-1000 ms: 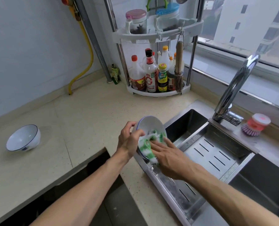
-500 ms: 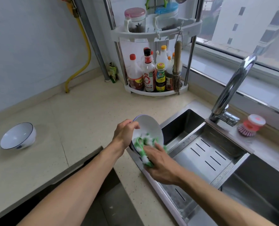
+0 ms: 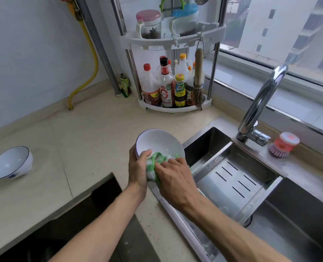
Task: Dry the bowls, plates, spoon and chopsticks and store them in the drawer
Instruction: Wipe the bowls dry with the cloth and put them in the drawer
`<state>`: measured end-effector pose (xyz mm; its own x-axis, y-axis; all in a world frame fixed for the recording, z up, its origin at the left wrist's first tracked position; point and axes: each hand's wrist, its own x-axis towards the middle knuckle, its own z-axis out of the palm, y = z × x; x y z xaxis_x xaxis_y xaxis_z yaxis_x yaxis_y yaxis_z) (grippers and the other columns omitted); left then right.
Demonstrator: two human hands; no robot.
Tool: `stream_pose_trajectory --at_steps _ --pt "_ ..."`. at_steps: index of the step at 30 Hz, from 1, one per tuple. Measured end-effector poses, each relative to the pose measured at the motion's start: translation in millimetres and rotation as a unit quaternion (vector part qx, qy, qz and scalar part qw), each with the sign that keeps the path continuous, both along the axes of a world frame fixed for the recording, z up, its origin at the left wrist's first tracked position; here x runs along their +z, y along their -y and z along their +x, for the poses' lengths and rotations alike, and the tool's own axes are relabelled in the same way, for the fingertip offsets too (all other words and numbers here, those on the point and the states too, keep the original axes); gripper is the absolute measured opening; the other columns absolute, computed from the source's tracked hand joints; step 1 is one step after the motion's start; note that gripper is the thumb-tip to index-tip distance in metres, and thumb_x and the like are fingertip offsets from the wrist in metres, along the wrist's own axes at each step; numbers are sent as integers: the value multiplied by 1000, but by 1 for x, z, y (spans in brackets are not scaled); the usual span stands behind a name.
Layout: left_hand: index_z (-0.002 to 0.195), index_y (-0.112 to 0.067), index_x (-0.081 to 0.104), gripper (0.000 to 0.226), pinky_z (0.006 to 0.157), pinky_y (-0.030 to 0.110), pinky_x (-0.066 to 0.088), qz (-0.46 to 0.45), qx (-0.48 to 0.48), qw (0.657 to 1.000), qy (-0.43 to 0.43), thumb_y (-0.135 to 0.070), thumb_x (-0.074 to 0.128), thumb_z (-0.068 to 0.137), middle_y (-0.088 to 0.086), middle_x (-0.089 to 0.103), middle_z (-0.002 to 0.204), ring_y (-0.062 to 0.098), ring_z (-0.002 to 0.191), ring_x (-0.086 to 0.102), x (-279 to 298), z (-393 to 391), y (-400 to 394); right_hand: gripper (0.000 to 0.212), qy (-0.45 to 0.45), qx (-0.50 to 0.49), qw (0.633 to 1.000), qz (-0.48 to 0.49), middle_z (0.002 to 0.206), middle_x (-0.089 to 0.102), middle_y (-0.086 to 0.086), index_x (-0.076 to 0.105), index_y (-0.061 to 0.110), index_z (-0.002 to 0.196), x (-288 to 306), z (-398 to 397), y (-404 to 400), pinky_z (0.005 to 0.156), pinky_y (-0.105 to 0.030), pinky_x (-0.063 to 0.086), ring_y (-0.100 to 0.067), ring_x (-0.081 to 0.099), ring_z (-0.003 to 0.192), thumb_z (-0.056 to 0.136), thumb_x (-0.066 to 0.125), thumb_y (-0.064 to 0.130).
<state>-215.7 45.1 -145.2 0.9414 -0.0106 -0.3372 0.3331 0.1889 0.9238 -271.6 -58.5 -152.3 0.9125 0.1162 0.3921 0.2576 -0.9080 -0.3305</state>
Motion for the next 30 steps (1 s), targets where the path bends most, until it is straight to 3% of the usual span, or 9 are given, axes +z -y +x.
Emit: stream_pose_trajectory --at_steps 3,5,8,11,14,19,22,25,30 --pt "105 -22 67 28 77 39 55 50 21 998 30 -23 60 77 4 69 100 28 98 67 7 0 -2 21 -100 71 989 88 76 63 2 56 20 83 -6 -3 4 73 -38 47 -26 56 74 73 66 4" --pt "95 -23 71 30 73 36 51 102 -59 991 58 -25 57 69 4 69 94 25 93 65 11 6 -12 29 -160 156 974 40 121 65 4 56 26 119 -18 -6 26 101 -40 43 -20 57 114 92 54 14" --pt "99 -25 73 38 72 36 50 154 -132 977 69 -26 56 64 5 69 97 23 92 64 14 15 -16 62 -184 178 961 -105 166 19 6 23 31 156 -22 -4 48 123 -41 2 -16 10 154 101 49 22" --pt "93 -24 72 35 70 34 49 179 -85 977 77 -28 56 63 0 68 90 23 89 63 13 18 -7 53 -241 143 959 -33 162 29 1 34 23 151 -9 -1 28 123 -44 6 -19 18 150 100 48 23" --pt "84 -26 72 29 70 36 49 227 -87 967 79 -32 55 62 -4 67 84 23 87 61 11 21 -10 24 -308 177 919 174 123 58 -4 51 18 114 -1 -5 17 106 -41 27 -14 44 110 93 47 7" --pt "74 -12 61 22 63 33 35 254 -199 943 78 -28 54 62 -4 56 68 21 70 50 23 30 -20 57 -152 174 964 -131 160 35 6 37 30 151 -27 -3 59 122 -56 -8 -17 13 154 94 37 23" --pt "69 -10 56 20 66 35 35 247 -172 950 82 -28 55 62 -2 56 69 21 72 50 22 31 -18 54 -160 151 971 -94 156 41 -2 42 22 148 -22 -4 41 123 -55 -1 -25 21 152 94 51 20" --pt "67 -10 56 21 70 36 38 247 -153 954 70 -30 55 60 -1 57 70 24 76 52 21 31 -18 47 -241 179 949 101 135 57 -2 53 17 131 -13 -12 19 121 -52 14 -20 40 134 85 52 7" --pt "100 -15 68 41 57 27 45 239 -274 932 -10 -33 58 64 4 64 87 22 72 62 37 37 -22 39 -85 194 972 -97 132 62 6 53 29 133 -37 -8 52 122 -55 21 -17 49 134 95 55 22"
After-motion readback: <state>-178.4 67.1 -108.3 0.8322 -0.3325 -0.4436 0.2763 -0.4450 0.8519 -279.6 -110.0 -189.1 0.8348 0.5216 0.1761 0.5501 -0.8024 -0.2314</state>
